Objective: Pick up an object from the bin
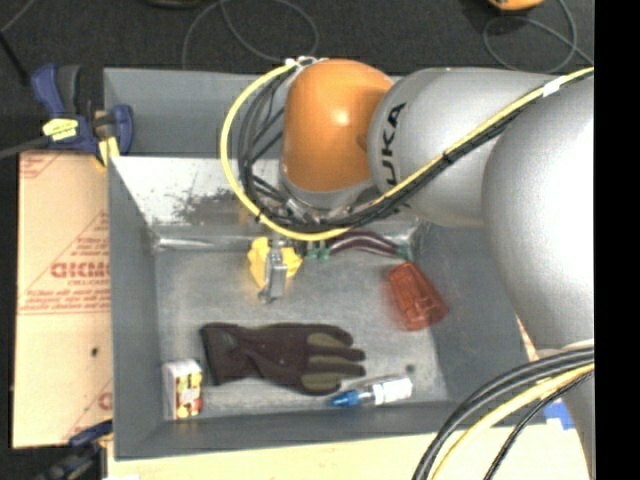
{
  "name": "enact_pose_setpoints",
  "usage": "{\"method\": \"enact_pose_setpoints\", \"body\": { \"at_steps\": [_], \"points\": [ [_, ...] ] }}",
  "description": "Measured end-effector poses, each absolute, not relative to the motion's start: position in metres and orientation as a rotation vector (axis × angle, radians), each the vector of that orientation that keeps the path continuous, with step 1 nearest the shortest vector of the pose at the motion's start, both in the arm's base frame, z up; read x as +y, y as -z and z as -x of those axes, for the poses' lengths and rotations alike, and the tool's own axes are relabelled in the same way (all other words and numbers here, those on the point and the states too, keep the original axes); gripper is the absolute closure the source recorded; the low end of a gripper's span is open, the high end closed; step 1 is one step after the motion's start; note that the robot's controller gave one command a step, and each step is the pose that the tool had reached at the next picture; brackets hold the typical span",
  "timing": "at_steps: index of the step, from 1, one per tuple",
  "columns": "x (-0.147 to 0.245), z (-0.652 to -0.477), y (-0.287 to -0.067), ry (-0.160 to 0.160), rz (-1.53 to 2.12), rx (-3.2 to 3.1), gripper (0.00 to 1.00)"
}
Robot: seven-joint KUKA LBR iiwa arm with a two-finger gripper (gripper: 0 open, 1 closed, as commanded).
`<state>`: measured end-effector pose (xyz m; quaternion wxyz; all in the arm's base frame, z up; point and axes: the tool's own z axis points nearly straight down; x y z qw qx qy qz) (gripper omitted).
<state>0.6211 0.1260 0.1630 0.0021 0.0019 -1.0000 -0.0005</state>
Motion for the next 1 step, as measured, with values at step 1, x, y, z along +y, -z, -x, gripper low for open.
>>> {"method": "enact_pose_setpoints", "body": {
  "at_steps": [1],
  "points": [
    [0.1257,-0.6208,-0.1654,0.002,-0.005,-3.139,0.00]
  ]
}}
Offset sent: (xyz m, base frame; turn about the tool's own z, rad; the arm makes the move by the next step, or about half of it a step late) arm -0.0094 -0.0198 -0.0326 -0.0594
